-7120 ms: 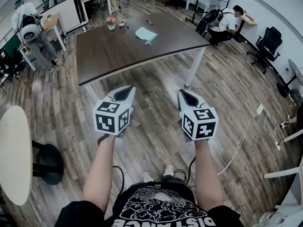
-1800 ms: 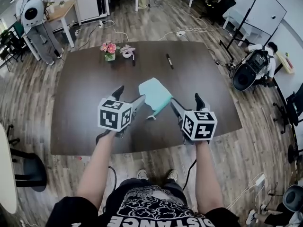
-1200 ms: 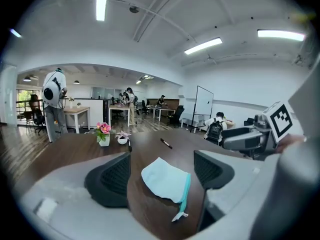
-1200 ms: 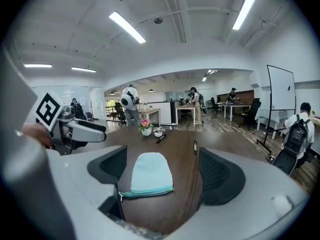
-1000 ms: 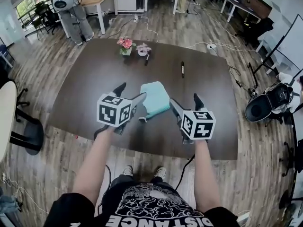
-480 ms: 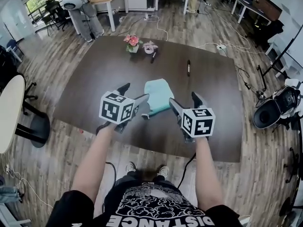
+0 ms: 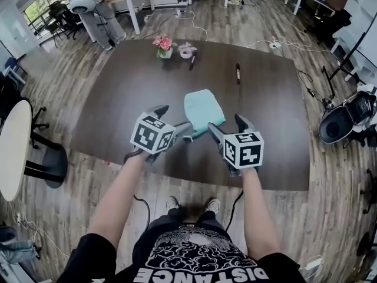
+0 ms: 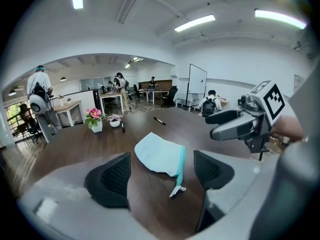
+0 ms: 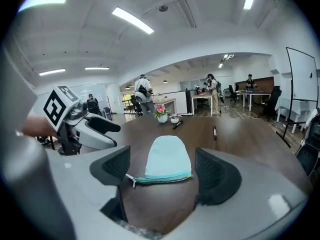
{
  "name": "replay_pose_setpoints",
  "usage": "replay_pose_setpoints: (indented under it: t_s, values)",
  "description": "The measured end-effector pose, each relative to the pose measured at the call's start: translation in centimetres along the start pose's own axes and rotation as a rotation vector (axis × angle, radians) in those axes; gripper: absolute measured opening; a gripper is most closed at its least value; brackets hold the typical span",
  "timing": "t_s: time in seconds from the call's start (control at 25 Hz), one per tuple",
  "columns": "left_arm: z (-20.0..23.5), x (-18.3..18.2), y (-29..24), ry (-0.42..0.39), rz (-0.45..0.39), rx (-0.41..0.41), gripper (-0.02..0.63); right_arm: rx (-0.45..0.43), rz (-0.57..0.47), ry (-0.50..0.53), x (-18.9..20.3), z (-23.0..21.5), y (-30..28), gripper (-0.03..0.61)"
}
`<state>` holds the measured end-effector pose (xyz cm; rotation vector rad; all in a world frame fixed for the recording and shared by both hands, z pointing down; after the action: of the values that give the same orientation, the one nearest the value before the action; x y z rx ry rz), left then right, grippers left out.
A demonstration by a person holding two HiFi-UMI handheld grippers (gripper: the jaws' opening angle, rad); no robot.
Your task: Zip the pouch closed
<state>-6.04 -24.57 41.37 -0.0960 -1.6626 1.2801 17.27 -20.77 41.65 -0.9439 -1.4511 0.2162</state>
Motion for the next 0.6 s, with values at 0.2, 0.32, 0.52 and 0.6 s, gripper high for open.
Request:
replay_pose_setpoints:
  t_s: [0.2, 0.32, 0.52, 0.6]
  values:
    - [0.3, 1.1, -1.4, -0.047, 0.063, 0.053, 0.397, 0.015, 0.033, -0.03, 1.1, 1.0, -1.0, 0.385]
    - [0.4, 1.8, -2.3, -0.094, 0.104, 0.087, 0.397, 0.031, 0.051, -0.052, 1.9, 1.6, -1.4, 0.385]
    - [0.7, 3.1, -3.8, -0.151, 0.157, 0.137, 0.397, 0.057, 0.073, -0.077, 3.0, 2.6, -2.0, 0.376]
    - [0.7, 3.4, -4.6, -0.172, 0.174, 0.153, 0.389, 0.065, 0.078, -0.088, 3.3, 2.7, -2.1, 0.366]
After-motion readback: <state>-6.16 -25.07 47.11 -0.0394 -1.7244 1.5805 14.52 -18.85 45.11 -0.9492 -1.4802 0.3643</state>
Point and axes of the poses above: the fingertips, and each gripper's own axes: y backward along the fingers, z to its left, x out of its underside, the point moved 10 cm from there along y, backward along the fingers, and after that the axes turned 13 degrees about z, right-handed, at the moved point
